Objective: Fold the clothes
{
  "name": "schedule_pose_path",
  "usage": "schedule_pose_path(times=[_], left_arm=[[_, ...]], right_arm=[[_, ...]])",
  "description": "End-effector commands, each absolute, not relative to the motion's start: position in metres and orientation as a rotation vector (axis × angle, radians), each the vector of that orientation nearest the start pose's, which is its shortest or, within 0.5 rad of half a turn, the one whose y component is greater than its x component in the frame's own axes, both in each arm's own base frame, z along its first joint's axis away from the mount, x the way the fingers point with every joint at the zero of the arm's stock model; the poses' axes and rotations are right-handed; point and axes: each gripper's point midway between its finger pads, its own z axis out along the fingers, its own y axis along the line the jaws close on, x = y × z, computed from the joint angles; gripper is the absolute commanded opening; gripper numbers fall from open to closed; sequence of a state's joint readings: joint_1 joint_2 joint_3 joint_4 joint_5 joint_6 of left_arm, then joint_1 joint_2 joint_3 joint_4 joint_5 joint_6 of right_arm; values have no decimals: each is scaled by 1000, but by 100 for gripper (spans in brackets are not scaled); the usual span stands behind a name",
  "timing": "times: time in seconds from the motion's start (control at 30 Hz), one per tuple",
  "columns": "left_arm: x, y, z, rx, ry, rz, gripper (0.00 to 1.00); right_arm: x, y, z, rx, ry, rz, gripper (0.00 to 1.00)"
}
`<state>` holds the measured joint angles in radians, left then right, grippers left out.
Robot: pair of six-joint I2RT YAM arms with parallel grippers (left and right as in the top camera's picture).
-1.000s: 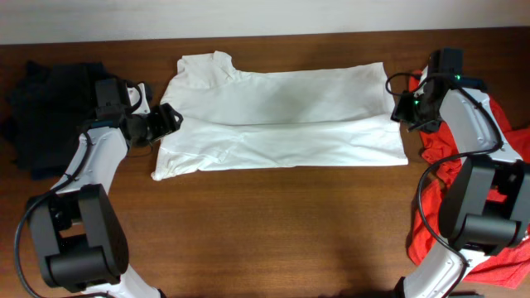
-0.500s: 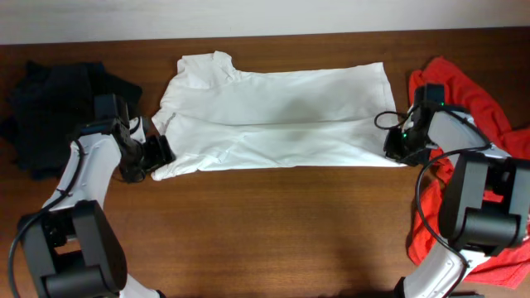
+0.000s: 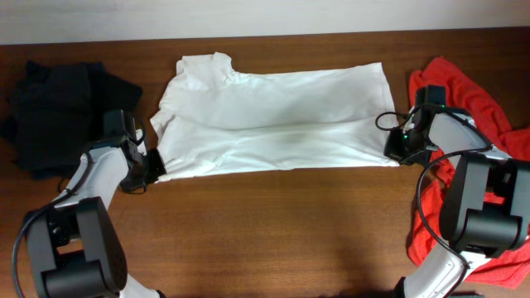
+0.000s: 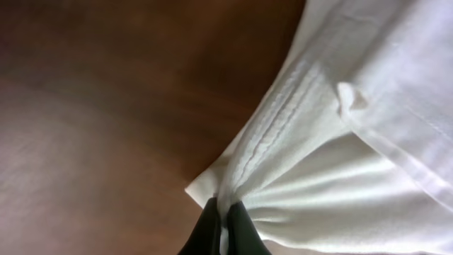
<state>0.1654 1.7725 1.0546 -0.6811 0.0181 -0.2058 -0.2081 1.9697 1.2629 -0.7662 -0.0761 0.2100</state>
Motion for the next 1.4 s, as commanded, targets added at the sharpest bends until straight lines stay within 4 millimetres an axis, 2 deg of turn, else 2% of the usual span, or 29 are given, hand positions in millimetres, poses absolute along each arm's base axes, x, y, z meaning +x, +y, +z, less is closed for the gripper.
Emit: schedule_pose_path(times=[0.0,0.13,0.27,0.47,0.53,0.63,0.67,0.7,0.73,0.77,0.8,0.83,0.87,0.93,0.97,1.1,1.2,1.37], left_arm=[[310,90,16,-668,2942,220,0],[287,102,14,-824,2979,227,1],[258,102,15,-888,3080,236,0],[247,99,20,-927,3105,240,1],[246,96,24,-928,3101,218,0],[254,90,41,-910,3040,144,1],[256,91,46,-905,3021,140,7],[260,89,54,-896,2994,118,18],[266,86,62,-855,2973,69,21],[274,81,74,-796,2941,12,31],[285,76,91,-718,2896,-53,45],[296,72,105,-650,2859,-102,49],[310,66,122,-557,2815,-156,56],[340,53,148,-366,2725,-213,66],[355,45,157,-302,2674,-233,72],[397,18,169,-143,2545,-300,74],[430,3,156,-77,2505,-344,75],[481,-2,123,-50,2514,-357,76]], right_arm=[[341,-78,-17,668,3057,-45,4],[332,-78,-16,674,3093,-61,4],[301,-71,-14,699,3221,-62,4],[260,-62,-3,775,3383,-74,4],[257,-61,-2,776,3394,-73,4],[267,-63,5,767,3354,-67,4],[272,-64,12,762,3331,-66,5],[277,-65,17,759,3314,-62,7],[284,-66,27,754,3280,-56,13],[294,-67,42,745,3237,-43,31],[307,-67,62,730,3180,-17,50],[316,-67,79,721,3134,0,60],[323,-68,92,712,3105,7,64],[333,-66,113,703,3065,41,67],[335,-65,118,701,3059,53,67],[333,-63,119,703,3070,72,67],[329,-62,119,706,3084,71,67],[326,-61,119,709,3098,71,67]])
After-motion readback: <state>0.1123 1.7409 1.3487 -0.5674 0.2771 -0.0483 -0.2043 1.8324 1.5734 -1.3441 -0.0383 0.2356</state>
